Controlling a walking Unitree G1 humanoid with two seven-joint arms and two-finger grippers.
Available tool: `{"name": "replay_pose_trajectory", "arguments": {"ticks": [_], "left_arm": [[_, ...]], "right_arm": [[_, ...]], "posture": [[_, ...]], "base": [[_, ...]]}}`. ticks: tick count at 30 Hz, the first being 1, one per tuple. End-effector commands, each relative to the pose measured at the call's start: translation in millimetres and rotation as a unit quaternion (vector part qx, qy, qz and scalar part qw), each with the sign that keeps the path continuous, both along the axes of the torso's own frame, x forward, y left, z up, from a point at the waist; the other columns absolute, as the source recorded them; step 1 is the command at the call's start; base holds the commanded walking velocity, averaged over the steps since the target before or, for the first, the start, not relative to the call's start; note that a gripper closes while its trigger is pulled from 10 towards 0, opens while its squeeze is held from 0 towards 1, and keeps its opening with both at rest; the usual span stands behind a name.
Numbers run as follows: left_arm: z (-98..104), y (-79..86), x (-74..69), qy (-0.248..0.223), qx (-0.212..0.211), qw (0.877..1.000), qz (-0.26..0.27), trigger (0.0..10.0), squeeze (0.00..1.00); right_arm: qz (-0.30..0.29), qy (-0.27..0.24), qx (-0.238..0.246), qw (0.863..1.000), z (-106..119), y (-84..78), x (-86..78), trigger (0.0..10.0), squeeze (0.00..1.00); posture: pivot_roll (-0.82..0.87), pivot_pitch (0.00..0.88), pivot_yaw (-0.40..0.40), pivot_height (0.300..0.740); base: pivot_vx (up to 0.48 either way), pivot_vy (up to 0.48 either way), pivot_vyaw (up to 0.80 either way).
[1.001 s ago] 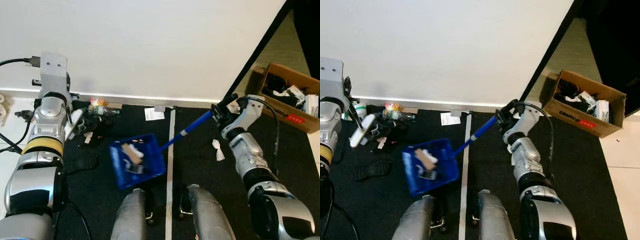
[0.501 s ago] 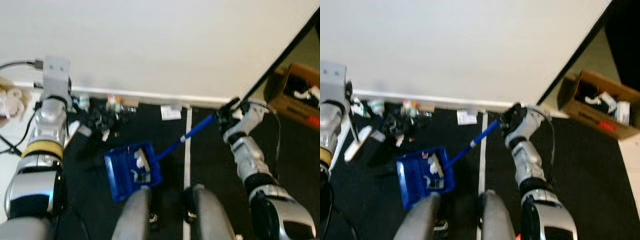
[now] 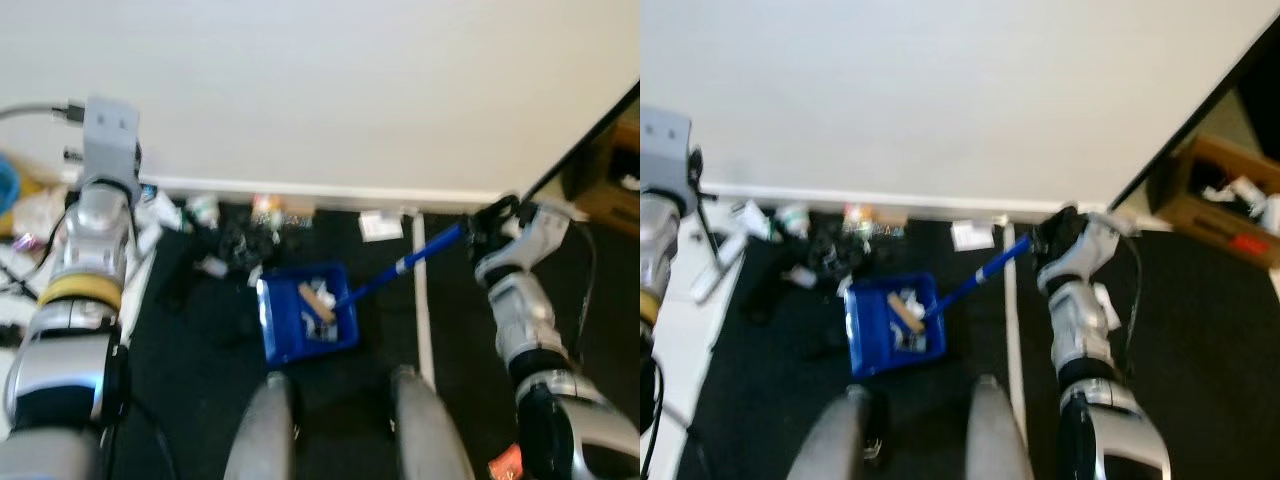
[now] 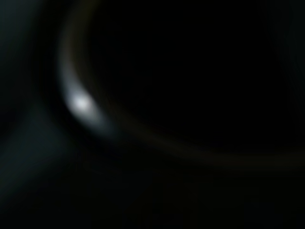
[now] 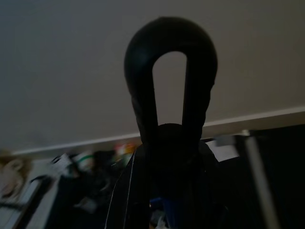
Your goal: Sweep floor
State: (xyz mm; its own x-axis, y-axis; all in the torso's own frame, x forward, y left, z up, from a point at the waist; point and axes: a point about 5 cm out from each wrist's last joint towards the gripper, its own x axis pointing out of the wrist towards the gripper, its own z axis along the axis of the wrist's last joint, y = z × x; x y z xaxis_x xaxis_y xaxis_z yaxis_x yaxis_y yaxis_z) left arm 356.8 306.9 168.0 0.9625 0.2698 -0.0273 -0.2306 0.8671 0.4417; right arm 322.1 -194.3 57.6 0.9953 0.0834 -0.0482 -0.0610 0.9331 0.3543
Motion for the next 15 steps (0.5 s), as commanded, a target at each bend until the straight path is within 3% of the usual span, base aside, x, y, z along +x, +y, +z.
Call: {"name": "replay_pose_trajectory", "arguments": {"ticks": [1,11,15], "left_arm": [[6.3,1.3,1.0,-0.004,0.024,1.000,0.007,10.0,0.00],[6.2,-6.2,5.1,-0.001,0.017,1.000,-0.004,10.0,0.00],[2.1,-6.1,4.8,0.008,0.015,1.000,0.001,10.0,0.00]], "right_arm": [[-0.013,-0.003,0.014,1.000,-1.5,-4.4,-2.8,10.0,0.00],[-0.020,-0.004,0.012,1.000,-1.3,-7.7,-3.7,10.0,0.00],[-0.022,-0.005,0.010,1.000,-1.0,-9.4,-3.9,10.0,0.00]], "posture": [[0.04,0.134,0.005,0.740],[0.04,0.137,0.006,0.740],[0.03,0.136,0.007,0.740]], "base": [[0.000,-0.480,0.00],[0.000,-0.480,0.00],[0.000,0.000,0.00]]}}
